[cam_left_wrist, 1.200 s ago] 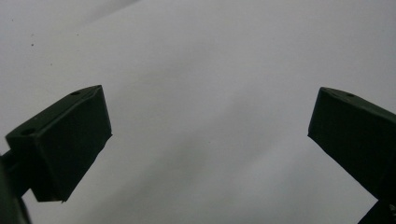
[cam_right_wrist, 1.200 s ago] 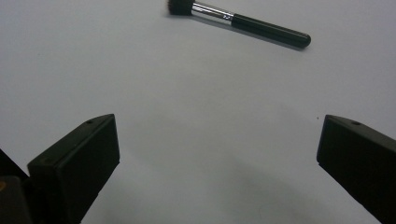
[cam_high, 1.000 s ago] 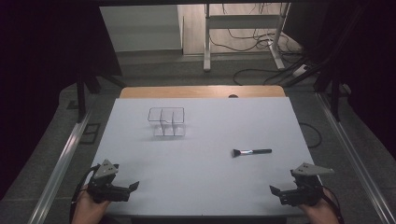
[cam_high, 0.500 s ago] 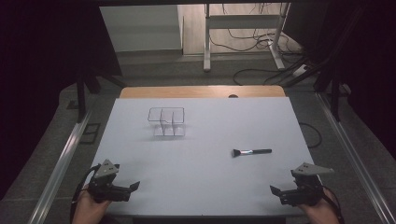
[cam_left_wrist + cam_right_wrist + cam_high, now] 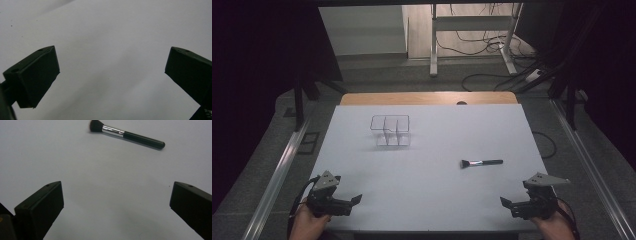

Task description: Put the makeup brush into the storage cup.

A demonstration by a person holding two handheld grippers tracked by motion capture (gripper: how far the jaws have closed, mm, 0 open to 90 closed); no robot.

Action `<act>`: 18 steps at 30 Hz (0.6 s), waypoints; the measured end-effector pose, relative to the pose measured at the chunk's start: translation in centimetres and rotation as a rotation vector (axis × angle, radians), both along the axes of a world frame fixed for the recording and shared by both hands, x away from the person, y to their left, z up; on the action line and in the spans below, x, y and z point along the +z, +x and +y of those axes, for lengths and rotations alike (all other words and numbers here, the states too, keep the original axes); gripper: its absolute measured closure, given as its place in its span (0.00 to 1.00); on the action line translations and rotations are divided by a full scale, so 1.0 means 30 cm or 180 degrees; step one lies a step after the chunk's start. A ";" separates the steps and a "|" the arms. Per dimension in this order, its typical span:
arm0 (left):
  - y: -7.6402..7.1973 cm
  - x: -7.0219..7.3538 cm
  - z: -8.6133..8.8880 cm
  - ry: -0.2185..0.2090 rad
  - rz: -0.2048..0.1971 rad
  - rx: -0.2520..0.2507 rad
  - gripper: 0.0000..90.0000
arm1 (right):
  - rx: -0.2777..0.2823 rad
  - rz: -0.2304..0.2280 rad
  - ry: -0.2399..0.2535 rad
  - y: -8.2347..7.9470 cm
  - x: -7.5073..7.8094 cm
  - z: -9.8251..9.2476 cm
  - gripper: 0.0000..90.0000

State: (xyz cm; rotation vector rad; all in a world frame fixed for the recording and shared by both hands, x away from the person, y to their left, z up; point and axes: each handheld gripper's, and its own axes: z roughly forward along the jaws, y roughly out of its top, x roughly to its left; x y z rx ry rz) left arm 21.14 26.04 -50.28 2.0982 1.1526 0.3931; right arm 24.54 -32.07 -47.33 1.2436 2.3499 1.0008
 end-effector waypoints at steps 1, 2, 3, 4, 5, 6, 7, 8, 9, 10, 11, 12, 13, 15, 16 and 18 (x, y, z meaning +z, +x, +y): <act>0.000 -0.001 -0.002 0.0016 0.0006 -0.0005 0.00 | -0.0001 -0.0003 -0.0006 0.001 0.002 0.001 0.00; 0.000 -0.001 -0.002 0.0016 0.0006 -0.0005 0.00 | 0.0001 -0.0014 -0.0013 0.003 0.003 0.002 0.00; 0.000 -0.001 -0.003 0.0044 0.0017 -0.0015 0.00 | -0.0002 -0.0010 -0.0023 0.005 0.003 0.003 0.00; 0.000 -0.001 -0.003 0.0048 0.0019 -0.0017 0.00 | 0.0007 -0.0012 -0.0031 0.007 0.003 0.004 0.00; 0.000 -0.001 -0.004 0.0051 0.0018 -0.0016 0.00 | 0.0006 -0.0010 -0.0044 0.009 0.002 0.005 0.00; 0.001 -0.001 -0.004 0.0054 0.0020 -0.0015 0.00 | 0.0009 -0.0012 -0.0053 0.011 0.002 0.005 0.00; 0.001 -0.001 -0.004 0.0056 0.0020 -0.0014 0.00 | 0.0008 0.0001 -0.0070 0.013 0.002 0.006 0.00; 0.001 -0.001 -0.004 0.0056 0.0020 -0.0014 0.00 | 0.0008 0.0001 -0.0070 0.013 0.002 0.006 0.00; 0.001 -0.002 -0.004 0.0069 0.0015 -0.0016 0.00 | -0.0001 0.0013 -0.0077 0.015 0.003 0.007 0.00; 0.001 -0.002 -0.005 0.0072 0.0014 -0.0016 0.00 | -0.0005 0.0014 -0.0078 0.016 0.004 0.007 0.00; 0.001 -0.002 -0.005 0.0082 0.0013 -0.0019 0.00 | -0.0007 0.0014 -0.0082 0.017 0.005 0.007 0.00; 0.001 -0.002 -0.005 0.0090 0.0011 -0.0019 0.00 | -0.0010 0.0009 -0.0086 0.018 0.005 0.008 0.00; 0.001 -0.002 -0.005 0.0090 0.0011 -0.0019 0.00 | -0.0010 0.0009 -0.0086 0.018 0.005 0.008 0.00; 0.001 -0.002 -0.006 0.0100 0.0007 -0.0019 0.00 | -0.0009 0.0010 -0.0095 0.021 0.006 0.009 0.00; 0.001 -0.002 -0.006 0.0108 0.0004 -0.0018 0.00 | -0.0007 0.0013 -0.0098 0.022 0.007 0.010 0.00; 0.001 -0.002 -0.006 0.0113 0.0003 -0.0017 0.00 | -0.0013 0.0020 -0.0107 0.023 0.008 0.012 0.00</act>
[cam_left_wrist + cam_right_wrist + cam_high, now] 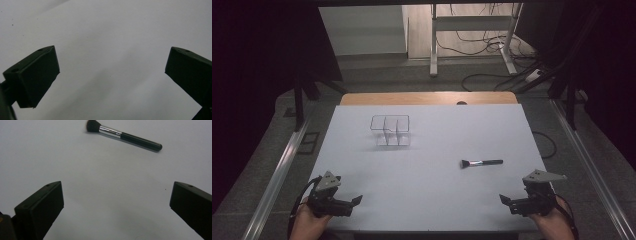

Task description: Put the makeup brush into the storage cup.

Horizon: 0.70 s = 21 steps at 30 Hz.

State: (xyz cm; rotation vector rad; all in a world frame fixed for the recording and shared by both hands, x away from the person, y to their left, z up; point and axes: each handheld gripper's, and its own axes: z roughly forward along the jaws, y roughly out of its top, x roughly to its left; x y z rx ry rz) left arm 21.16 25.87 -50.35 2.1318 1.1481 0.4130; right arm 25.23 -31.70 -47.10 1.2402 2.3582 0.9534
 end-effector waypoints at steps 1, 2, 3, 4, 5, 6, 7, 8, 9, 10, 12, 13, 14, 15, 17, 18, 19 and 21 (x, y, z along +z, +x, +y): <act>0.000 0.000 0.000 0.0014 -0.0001 -0.0001 0.00 | 0.0007 -0.0001 -0.0008 0.001 0.000 0.000 0.00; 0.000 0.000 0.000 0.0022 0.0000 -0.0004 0.00 | 0.0004 0.0004 -0.0006 0.002 0.001 0.002 0.00; 0.000 0.000 0.000 0.0022 0.0000 -0.0004 0.00 | 0.0008 0.0006 -0.0007 0.003 0.001 0.002 0.00; 0.001 -0.001 -0.001 0.0033 -0.0001 0.0000 0.00 | 0.0006 0.0012 -0.0002 0.004 0.002 0.003 0.00; 0.001 -0.001 -0.001 0.0033 -0.0001 0.0000 0.00 | 0.0006 0.0012 -0.0002 0.004 0.002 0.003 0.00; 0.001 -0.001 -0.002 0.0038 0.0002 -0.0001 0.00 | 0.0012 0.0010 -0.0008 0.007 0.004 0.006 0.00; 0.001 -0.001 -0.002 0.0038 0.0002 -0.0001 0.00 | 0.0012 0.0010 -0.0008 0.007 0.004 0.006 0.00; 0.001 -0.001 -0.002 0.0043 0.0002 0.0004 0.00 | 0.0008 0.0016 -0.0007 0.010 0.006 0.008 0.00; 0.001 -0.002 -0.002 0.0044 0.0004 0.0006 0.00 | 0.0010 0.0011 -0.0005 0.012 0.007 0.008 0.00; 0.002 -0.002 -0.002 0.0043 0.0005 0.0008 0.00 | 0.0011 0.0009 -0.0008 0.014 0.008 0.010 0.00; 0.002 -0.003 -0.003 0.0047 0.0006 0.0009 0.00 | 0.0015 0.0009 -0.0011 0.017 0.010 0.012 0.00; 0.002 -0.003 -0.003 0.0049 0.0006 0.0010 0.00 | 0.0017 0.0009 -0.0012 0.019 0.011 0.014 0.00; 0.002 -0.003 -0.003 0.0049 0.0006 0.0011 0.00 | 0.0022 0.0007 -0.0013 0.021 0.012 0.015 0.00; 0.002 -0.003 -0.003 0.0051 0.0006 0.0013 0.00 | 0.0025 0.0008 -0.0018 0.022 0.014 0.017 0.00; 0.002 -0.003 -0.003 0.0055 0.0002 0.0020 0.00 | 0.0034 0.0004 -0.0024 0.026 0.017 0.019 0.00; 0.002 -0.003 -0.003 0.0055 0.0002 0.0020 0.00 | 0.0034 0.0004 -0.0024 0.026 0.017 0.019 0.00; 0.002 -0.002 -0.003 0.0061 -0.0008 0.0022 0.00 | 0.0035 0.0005 -0.0025 0.027 0.018 0.021 0.00; 0.001 0.000 -0.003 0.0068 -0.0022 0.0016 0.00 | 0.0047 0.0010 -0.0019 0.033 0.022 0.023 0.00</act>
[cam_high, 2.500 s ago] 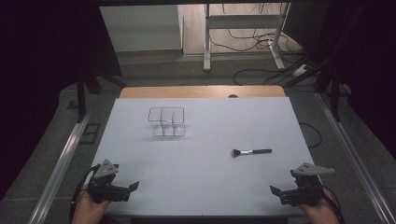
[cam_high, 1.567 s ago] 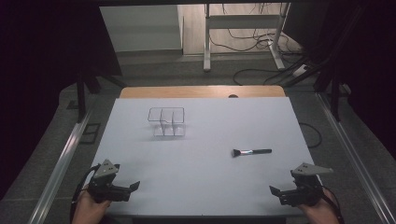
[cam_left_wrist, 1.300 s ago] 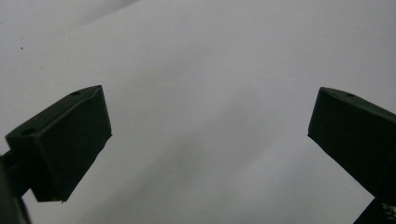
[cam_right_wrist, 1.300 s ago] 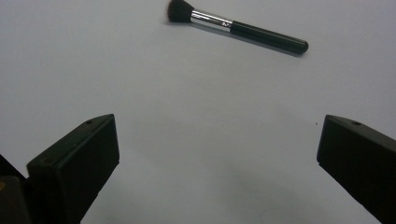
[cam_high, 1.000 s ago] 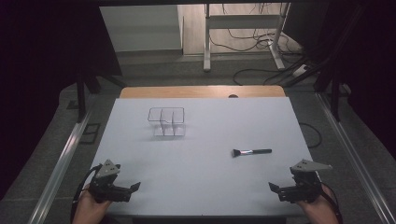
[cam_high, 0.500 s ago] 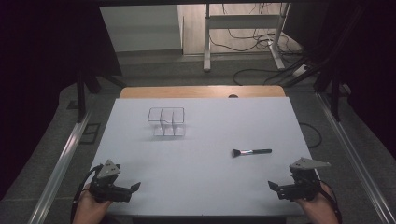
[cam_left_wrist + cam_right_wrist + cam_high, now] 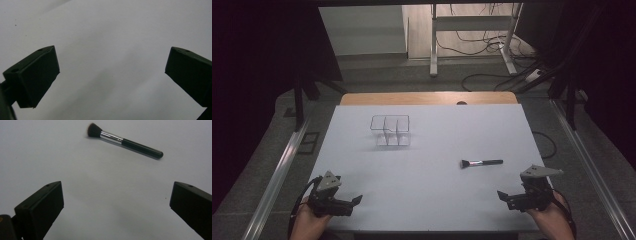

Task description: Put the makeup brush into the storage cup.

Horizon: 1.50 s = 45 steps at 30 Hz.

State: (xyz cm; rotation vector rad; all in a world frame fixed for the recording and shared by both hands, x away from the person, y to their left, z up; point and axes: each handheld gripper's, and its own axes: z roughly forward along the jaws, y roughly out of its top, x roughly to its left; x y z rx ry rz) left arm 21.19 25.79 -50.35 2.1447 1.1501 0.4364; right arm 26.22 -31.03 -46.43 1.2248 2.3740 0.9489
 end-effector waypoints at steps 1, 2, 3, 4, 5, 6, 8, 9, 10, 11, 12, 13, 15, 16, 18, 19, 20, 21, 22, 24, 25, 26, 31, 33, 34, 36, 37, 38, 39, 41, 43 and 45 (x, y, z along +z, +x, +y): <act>-0.001 0.002 -0.001 0.0000 -0.0008 0.0002 0.00 | -0.0003 0.0001 0.0006 0.002 0.002 -0.001 0.00; -0.001 0.001 -0.002 0.0005 -0.0012 0.0007 0.00 | -0.0004 0.0004 0.0010 0.004 0.003 -0.001 0.00; 0.000 0.001 -0.001 0.0009 -0.0009 0.0007 0.00 | -0.0003 -0.0001 0.0014 0.006 0.003 -0.001 0.00; 0.000 0.001 -0.001 0.0010 -0.0007 0.0010 0.00 | -0.0007 0.0003 0.0020 0.008 0.005 -0.001 0.00; 0.000 0.000 -0.002 0.0012 -0.0009 0.0015 0.00 | -0.0007 0.0004 0.0022 0.009 0.006 -0.001 0.00; 0.000 0.000 -0.001 0.0014 -0.0009 0.0015 0.00 | -0.0002 0.0014 0.0022 0.011 0.007 -0.001 0.00; 0.000 0.000 -0.001 0.0008 -0.0011 0.0024 0.00 | 0.0001 0.0019 0.0017 0.015 0.007 0.001 0.00; 0.000 0.000 0.000 0.0010 -0.0011 0.0027 0.00 | -0.0002 0.0028 0.0011 0.016 0.007 0.003 0.00; 0.000 0.000 0.000 0.0011 -0.0012 0.0030 0.00 | 0.0005 0.0030 0.0000 0.019 0.007 0.004 0.00; 0.000 0.000 0.000 0.0011 -0.0012 0.0032 0.00 | 0.0010 0.0033 -0.0007 0.020 0.007 0.005 0.00; 0.000 0.000 0.000 0.0017 -0.0009 0.0030 0.00 | 0.0016 0.0026 -0.0018 0.022 0.007 0.006 0.00; 0.000 0.000 0.000 0.0017 -0.0009 0.0030 0.00 | 0.0016 0.0026 -0.0018 0.022 0.007 0.006 0.00; 0.000 0.000 0.000 0.0016 -0.0010 0.0039 0.00 | 0.0030 0.0024 -0.0029 0.028 0.010 0.009 0.00; 0.001 0.000 0.000 0.0016 -0.0010 0.0039 0.00 | 0.0033 0.0019 -0.0036 0.030 0.011 0.009 0.00; 0.001 0.000 0.000 0.0019 -0.0010 0.0042 0.00 | 0.0035 0.0026 -0.0052 0.035 0.012 0.009 0.00; 0.001 -0.001 0.000 0.0017 -0.0010 0.0044 0.00 | 0.0023 0.0030 -0.0049 0.037 0.012 0.010 0.00; 0.001 -0.001 0.000 0.0018 -0.0009 0.0043 0.00 | 0.0029 0.0033 -0.0050 0.040 0.013 0.010 0.00; 0.001 -0.001 0.000 0.0018 -0.0009 0.0043 0.00 | 0.0029 0.0033 -0.0050 0.040 0.013 0.010 0.00; 0.001 -0.001 0.000 0.0019 -0.0006 0.0044 0.00 | 0.0024 0.0038 -0.0053 0.044 0.014 0.011 0.00; 0.001 -0.001 0.000 0.0020 -0.0006 0.0045 0.00 | 0.0030 0.0037 -0.0054 0.047 0.015 0.012 0.00; 0.002 -0.001 0.000 0.0023 -0.0006 0.0045 0.00 | 0.0033 0.0047 -0.0068 0.051 0.019 0.013 0.00; 0.002 -0.002 0.000 0.0022 -0.0005 0.0044 0.00 | 0.0037 0.0043 -0.0068 0.054 0.020 0.014 0.00; 0.002 -0.002 -0.001 0.0025 -0.0001 0.0044 0.00 | 0.0049 0.0017 -0.0091 0.073 0.025 0.015 0.00; 0.003 -0.003 -0.001 0.0022 -0.0002 0.0042 0.00 | 0.0048 0.0026 -0.0077 0.079 0.026 0.016 0.00; 0.003 -0.003 -0.001 0.0024 0.0001 0.0041 0.00 | 0.0042 0.0029 -0.0070 0.083 0.026 0.017 0.00; 0.003 -0.003 -0.002 0.0027 0.0002 0.0039 0.00 | 0.0050 0.0033 -0.0075 0.090 0.026 0.019 0.00; 0.003 -0.003 -0.002 0.0028 0.0002 0.0037 0.00 | 0.0048 0.0045 -0.0082 0.092 0.026 0.020 0.00; 0.003 -0.003 -0.002 0.0027 0.0003 0.0038 0.00 | 0.0057 0.0038 -0.0093 0.095 0.025 0.020 0.00; 0.003 -0.003 -0.002 0.0027 0.0004 0.0038 0.00 | 0.0058 0.0043 -0.0105 0.098 0.025 0.021 0.00; 0.003 -0.003 -0.001 0.0026 0.0003 0.0038 0.00 | 0.0058 0.0048 -0.0109 0.102 0.024 0.022 0.00; 0.003 -0.003 -0.001 0.0026 0.0002 0.0039 0.00 | 0.0062 0.0058 -0.0124 0.106 0.026 0.025 0.00; 0.003 -0.003 -0.001 0.0025 0.0003 0.0037 0.00 | 0.0075 0.0044 -0.0134 0.111 0.027 0.027 0.00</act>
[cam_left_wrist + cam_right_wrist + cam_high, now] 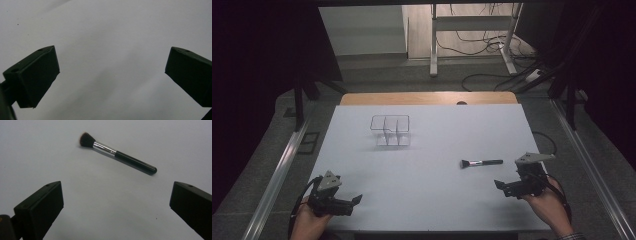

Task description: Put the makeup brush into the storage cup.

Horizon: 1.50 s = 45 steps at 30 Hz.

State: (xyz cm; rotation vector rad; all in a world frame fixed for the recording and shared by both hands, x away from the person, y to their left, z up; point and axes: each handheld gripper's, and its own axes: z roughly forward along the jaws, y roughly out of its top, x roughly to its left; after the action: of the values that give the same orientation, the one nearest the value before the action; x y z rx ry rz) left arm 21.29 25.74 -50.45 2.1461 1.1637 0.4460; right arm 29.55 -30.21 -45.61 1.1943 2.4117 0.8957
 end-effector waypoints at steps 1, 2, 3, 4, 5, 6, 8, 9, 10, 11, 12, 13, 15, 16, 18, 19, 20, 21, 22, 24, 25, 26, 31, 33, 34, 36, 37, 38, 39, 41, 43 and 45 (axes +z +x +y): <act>0.000 0.000 0.000 0.0002 0.0000 0.0000 0.00 | -0.0002 0.0002 0.0001 0.002 0.001 0.001 0.00; 0.000 0.000 0.000 0.0002 0.0000 -0.0001 0.00 | -0.0003 -0.0011 0.0000 0.006 0.001 0.004 0.00; 0.000 0.000 0.000 0.0002 0.0002 -0.0002 0.00 | -0.0007 -0.0007 0.0004 0.008 0.003 0.006 0.00; 0.000 0.000 -0.001 0.0004 0.0003 -0.0003 0.00 | 0.0001 -0.0021 0.0006 0.011 0.004 0.007 0.00; 0.000 0.000 -0.001 0.0005 0.0004 -0.0005 0.00 | 0.0007 -0.0024 0.0001 0.013 0.005 0.008 0.00; 0.000 0.000 -0.001 0.0006 0.0004 -0.0006 0.00 | 0.0007 -0.0023 -0.0007 0.017 0.007 0.010 0.00; 0.000 0.000 -0.001 0.0006 0.0005 -0.0008 0.00 | 0.0017 -0.0022 0.0000 0.023 0.009 0.013 0.00; 0.000 0.000 -0.001 0.0006 0.0006 -0.0008 0.00 | 0.0023 -0.0021 -0.0009 0.027 0.010 0.014 0.00; 0.000 0.000 -0.001 0.0006 0.0006 -0.0008 0.00 | 0.0023 -0.0021 -0.0009 0.027 0.010 0.014 0.00; 0.001 -0.001 -0.001 0.0008 0.0006 -0.0010 0.00 | 0.0016 -0.0016 -0.0013 0.033 0.009 0.018 0.00; 0.001 -0.001 -0.001 0.0008 0.0006 -0.0010 0.00 | 0.0016 -0.0016 -0.0013 0.033 0.009 0.018 0.00; 0.001 0.000 -0.001 0.0013 0.0006 -0.0011 0.00 | 0.0023 -0.0008 -0.0027 0.042 0.007 0.020 0.00; 0.001 0.000 -0.002 0.0014 0.0011 -0.0014 0.00 | 0.0024 -0.0006 -0.0037 0.045 0.007 0.020 0.00; 0.001 -0.001 -0.002 0.0016 0.0015 -0.0015 0.00 | 0.0025 0.0014 -0.0062 0.054 0.005 0.021 0.00; 0.001 -0.001 -0.002 0.0017 0.0016 -0.0017 0.00 | 0.0027 0.0021 -0.0065 0.059 0.004 0.021 0.00; 0.001 -0.001 -0.002 0.0018 0.0017 -0.0017 0.00 | 0.0030 0.0033 -0.0062 0.063 0.004 0.020 0.00; 0.001 -0.001 -0.002 0.0018 0.0017 -0.0017 0.00 | 0.0028 0.0033 -0.0064 0.066 0.004 0.020 0.00; 0.001 -0.001 -0.003 0.0020 0.0020 -0.0018 0.00 | 0.0032 0.0039 -0.0068 0.069 0.004 0.020 0.00; 0.001 -0.001 -0.003 0.0022 0.0022 -0.0019 0.00 | 0.0032 0.0045 -0.0070 0.072 0.004 0.020 0.00; 0.002 -0.002 -0.003 0.0023 0.0021 -0.0018 0.00 | 0.0030 0.0070 -0.0081 0.077 0.004 0.021 0.00; 0.002 -0.002 -0.003 0.0026 0.0021 -0.0019 0.00 | 0.0030 0.0070 -0.0081 0.077 0.004 0.021 0.00; 0.002 -0.002 -0.004 0.0023 0.0020 -0.0022 0.00 | 0.0043 0.0080 -0.0101 0.085 0.002 0.021 0.00; 0.002 -0.002 -0.004 0.0034 0.0025 -0.0027 0.00 | 0.0063 0.0121 -0.0126 0.096 0.003 0.026 0.00; 0.002 -0.002 -0.004 0.0034 0.0026 -0.0028 0.00 | 0.0068 0.0134 -0.0135 0.101 0.003 0.029 0.00; 0.002 -0.002 -0.004 0.0034 0.0029 -0.0032 0.00 | 0.0072 0.0143 -0.0144 0.104 0.004 0.030 0.00; 0.003 -0.003 -0.005 0.0034 0.0033 -0.0034 0.00 | 0.0077 0.0166 -0.0161 0.110 0.004 0.031 0.00; 0.003 -0.003 -0.005 0.0036 0.0033 -0.0035 0.00 | 0.0078 0.0176 -0.0178 0.114 0.005 0.032 0.00; 0.003 -0.003 -0.005 0.0036 0.0033 -0.0035 0.00 | 0.0078 0.0176 -0.0178 0.114 0.005 0.032 0.00; 0.003 -0.003 -0.005 0.0038 0.0033 -0.0036 0.00 | 0.0077 0.0187 -0.0191 0.120 0.005 0.033 0.00; 0.003 -0.004 -0.006 0.0044 0.0033 -0.0038 0.00 | 0.0073 0.0196 -0.0204 0.129 0.006 0.032 0.00; 0.003 -0.004 -0.006 0.0046 0.0036 -0.0039 0.00 | 0.0073 0.0203 -0.0212 0.135 0.007 0.032 0.00; 0.003 -0.004 -0.007 0.0047 0.0035 -0.0039 0.00 | 0.0072 0.0200 -0.0236 0.143 0.009 0.031 0.00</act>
State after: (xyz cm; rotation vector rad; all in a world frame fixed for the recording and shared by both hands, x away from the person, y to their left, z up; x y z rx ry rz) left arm 21.39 25.55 -50.56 2.1698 1.1559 0.4392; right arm 33.84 -29.27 -45.35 1.1874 2.4893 0.7791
